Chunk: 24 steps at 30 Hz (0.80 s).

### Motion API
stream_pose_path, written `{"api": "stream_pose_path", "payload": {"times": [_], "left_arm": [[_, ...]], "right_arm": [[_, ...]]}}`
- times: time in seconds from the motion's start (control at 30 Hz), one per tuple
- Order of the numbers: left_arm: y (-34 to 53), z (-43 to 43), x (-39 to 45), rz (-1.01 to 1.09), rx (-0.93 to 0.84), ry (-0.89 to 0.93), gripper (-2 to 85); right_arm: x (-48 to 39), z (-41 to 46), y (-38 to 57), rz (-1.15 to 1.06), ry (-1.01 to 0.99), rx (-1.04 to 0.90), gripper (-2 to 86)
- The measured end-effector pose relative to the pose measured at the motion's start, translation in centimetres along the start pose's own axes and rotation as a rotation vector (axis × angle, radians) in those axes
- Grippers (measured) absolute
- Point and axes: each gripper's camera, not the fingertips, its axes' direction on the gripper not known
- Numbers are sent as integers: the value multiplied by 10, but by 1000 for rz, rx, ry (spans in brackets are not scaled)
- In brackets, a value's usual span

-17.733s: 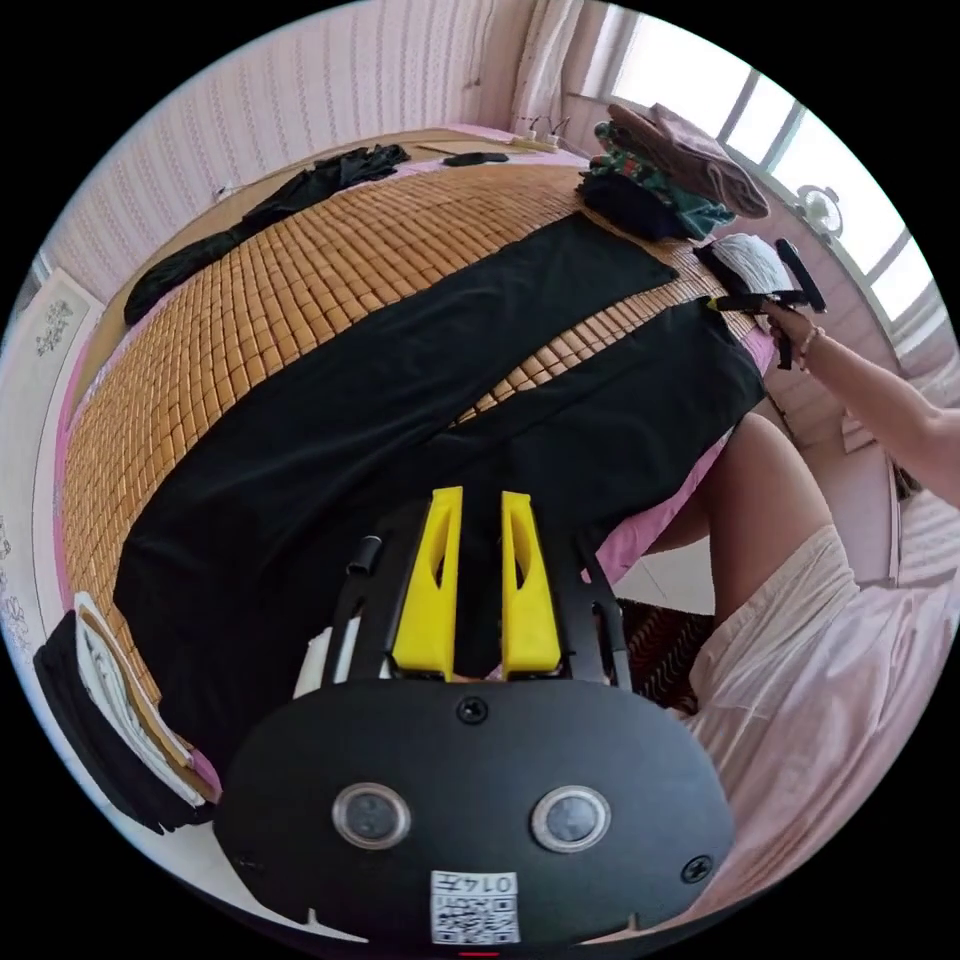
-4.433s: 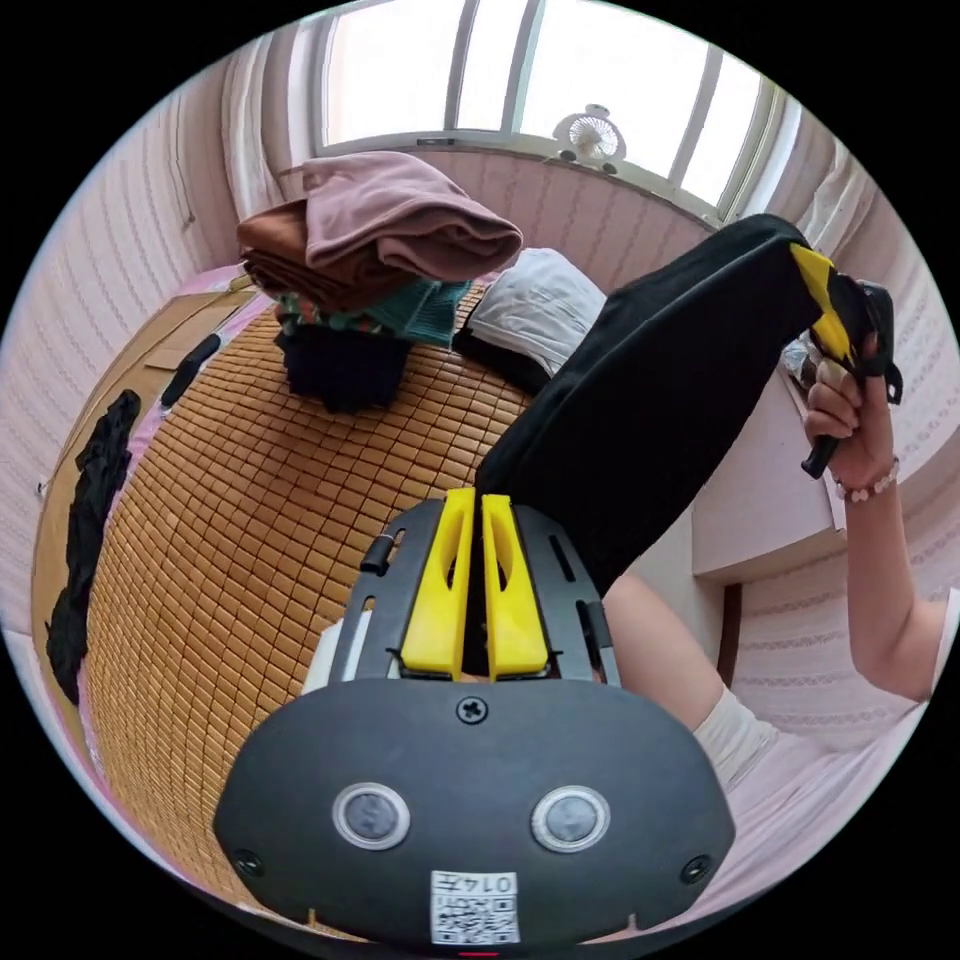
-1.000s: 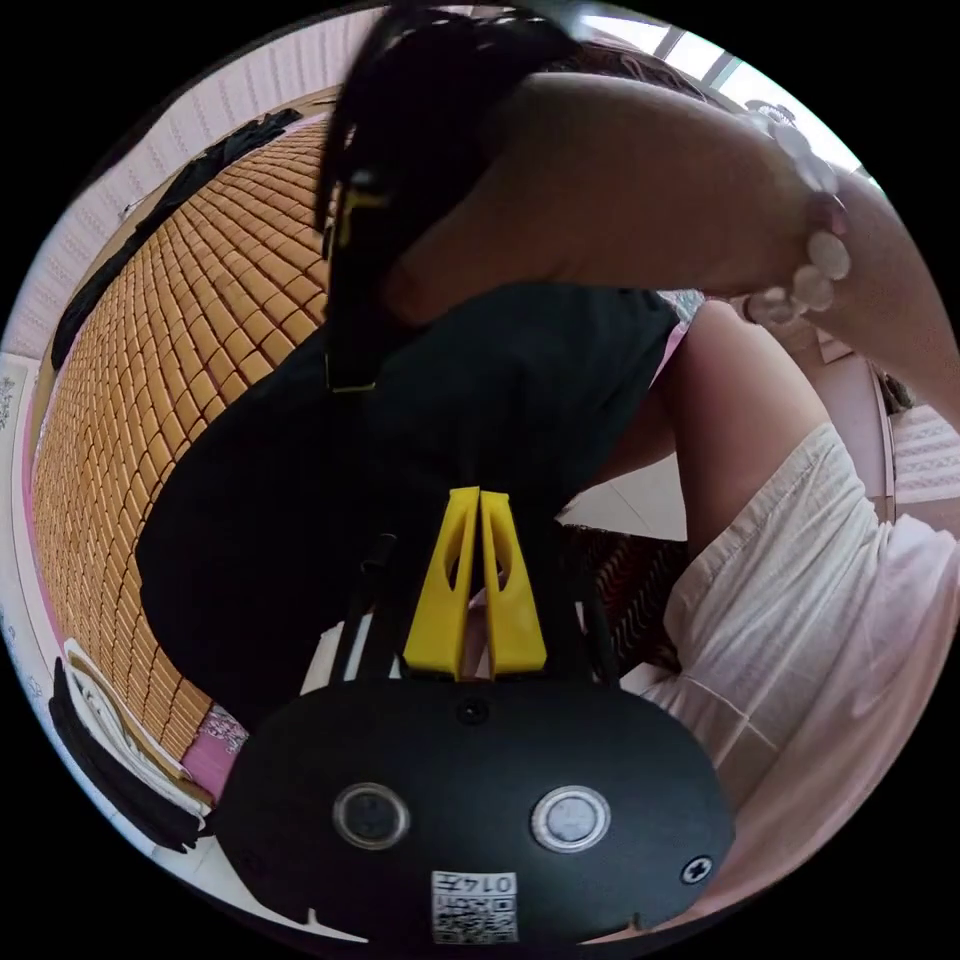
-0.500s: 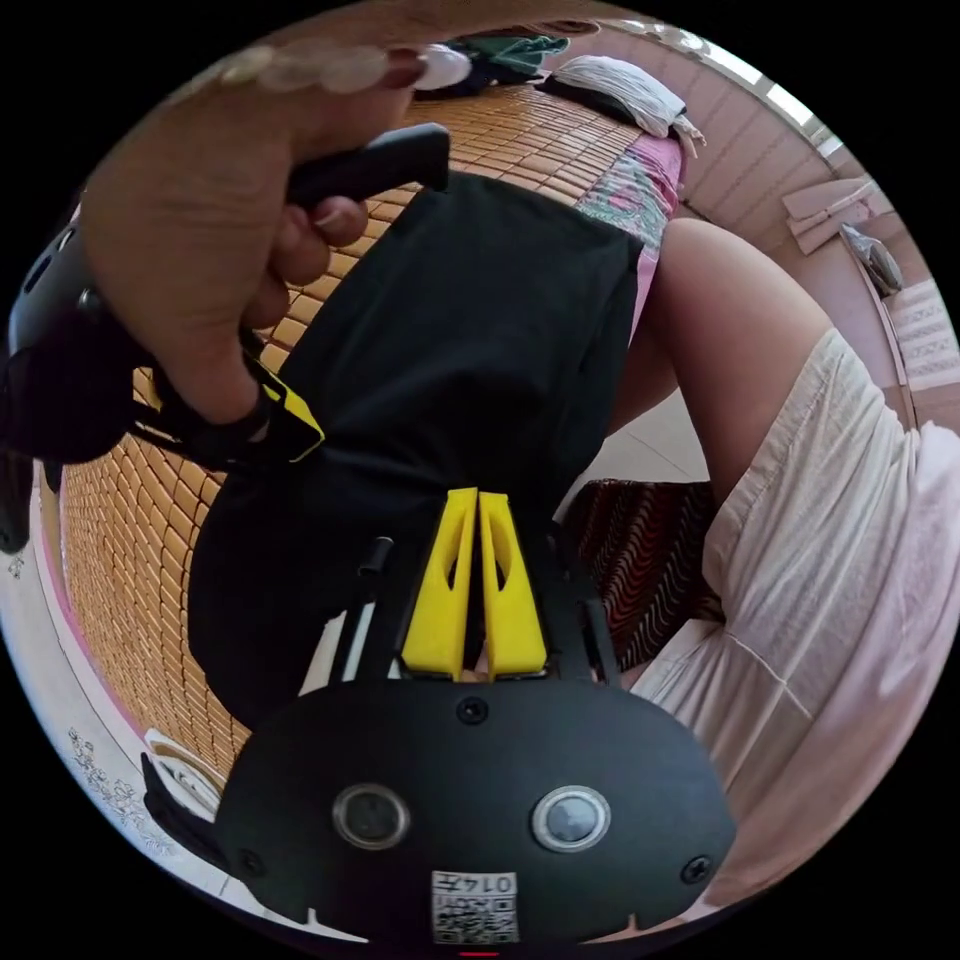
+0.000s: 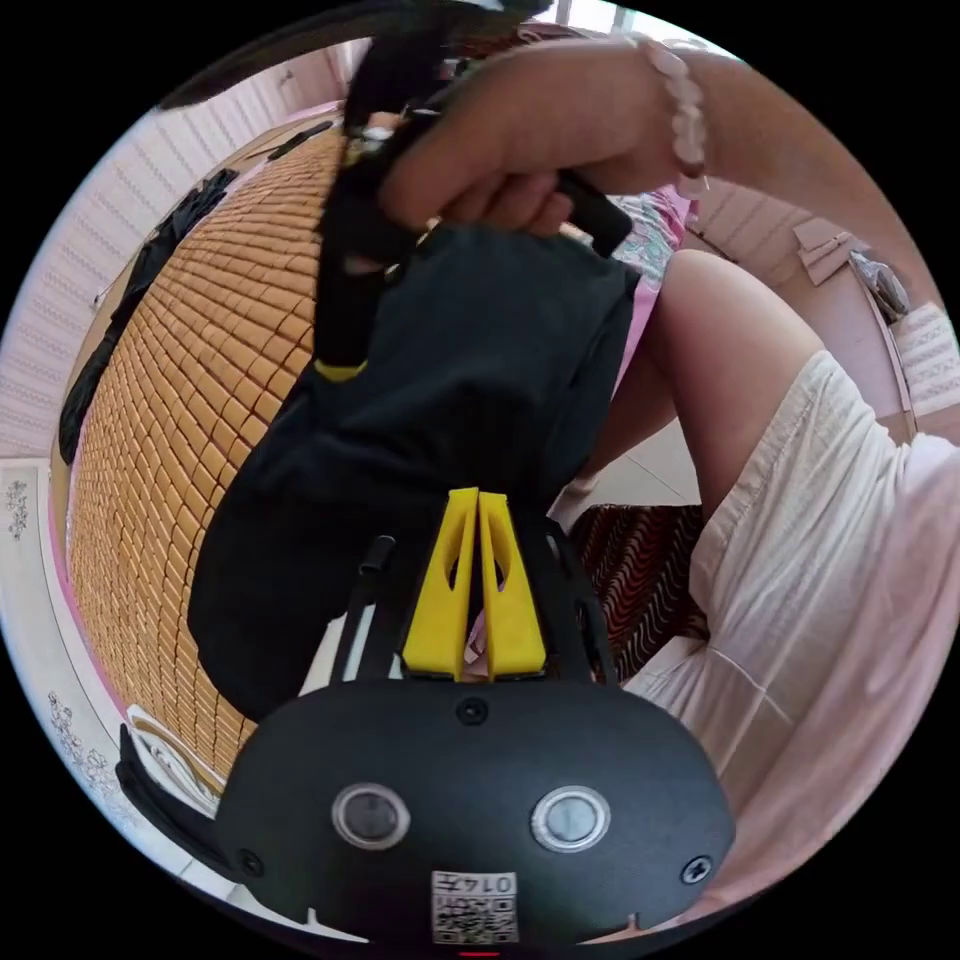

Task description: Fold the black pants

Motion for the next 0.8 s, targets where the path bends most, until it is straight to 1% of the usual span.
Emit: {"api": "stream_pose_path", "payload": {"times": [0.07, 0.1, 0.17, 0.3, 0.43, 0.5, 0.57, 0.7, 0.77, 0.8], "left_arm": [[-6, -12, 10, 33, 47, 1, -4], [-12, -19, 14, 35, 74, -7, 1], [-21, -28, 20, 20, 104, -9, 21], [-32, -38, 29, -10, 221, 20, 89], [-47, -29, 40, 8, 202, 56, 121], [-53, -26, 44, 10, 186, 69, 131], [-58, -24, 47, 10, 181, 83, 133], [-74, -18, 56, 45, 171, 134, 136], [-81, -17, 62, 63, 187, 141, 136], [-85, -19, 65, 64, 216, 150, 134]], "right_arm": [[37, -16, 67, 141, 37, 52, 13], [45, -19, 83, 173, 49, 56, 27], [77, -22, 139, 286, 68, 47, 84], [112, -15, 196, 368, -3, 12, 119], [152, 13, 236, 513, -148, 3, 90], [163, 11, 252, 516, -168, 59, 58], [177, 10, 274, 531, -276, 116, 31], [192, -4, 303, 524, -409, 216, 17], [196, -15, 317, 498, -528, 295, 14], [196, -16, 319, 490, -552, 308, 14]]}}
